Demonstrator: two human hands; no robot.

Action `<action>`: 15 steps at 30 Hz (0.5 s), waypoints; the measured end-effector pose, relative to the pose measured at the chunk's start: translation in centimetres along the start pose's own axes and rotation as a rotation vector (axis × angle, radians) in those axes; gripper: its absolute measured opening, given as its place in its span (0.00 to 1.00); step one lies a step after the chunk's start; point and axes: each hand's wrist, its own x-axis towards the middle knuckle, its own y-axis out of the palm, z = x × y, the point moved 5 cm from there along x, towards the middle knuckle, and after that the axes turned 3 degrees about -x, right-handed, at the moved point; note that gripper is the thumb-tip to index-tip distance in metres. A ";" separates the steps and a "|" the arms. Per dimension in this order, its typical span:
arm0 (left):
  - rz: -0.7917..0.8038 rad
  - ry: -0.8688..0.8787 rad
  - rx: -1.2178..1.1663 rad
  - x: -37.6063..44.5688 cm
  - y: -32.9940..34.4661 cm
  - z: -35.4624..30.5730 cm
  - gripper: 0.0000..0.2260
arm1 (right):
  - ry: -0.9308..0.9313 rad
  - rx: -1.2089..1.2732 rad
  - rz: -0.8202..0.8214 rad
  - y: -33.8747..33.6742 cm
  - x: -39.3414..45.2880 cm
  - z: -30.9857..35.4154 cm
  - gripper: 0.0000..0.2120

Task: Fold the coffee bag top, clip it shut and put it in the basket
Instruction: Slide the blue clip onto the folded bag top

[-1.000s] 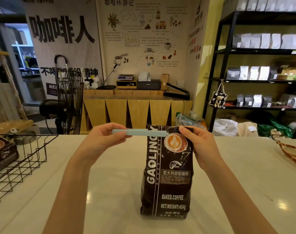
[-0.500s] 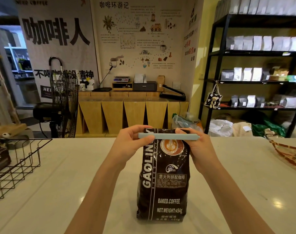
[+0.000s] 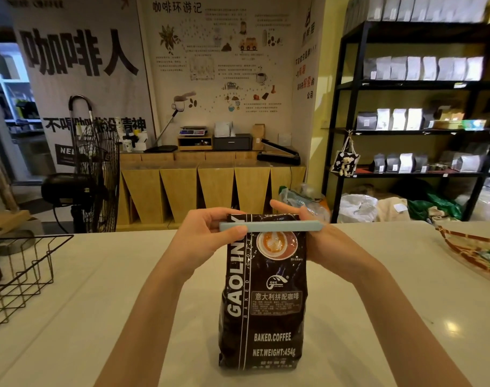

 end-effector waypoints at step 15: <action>-0.015 0.003 0.071 -0.5 -0.7 -0.6 0.09 | -0.075 -0.287 -0.173 -2.6 -0.4 0.4 0.22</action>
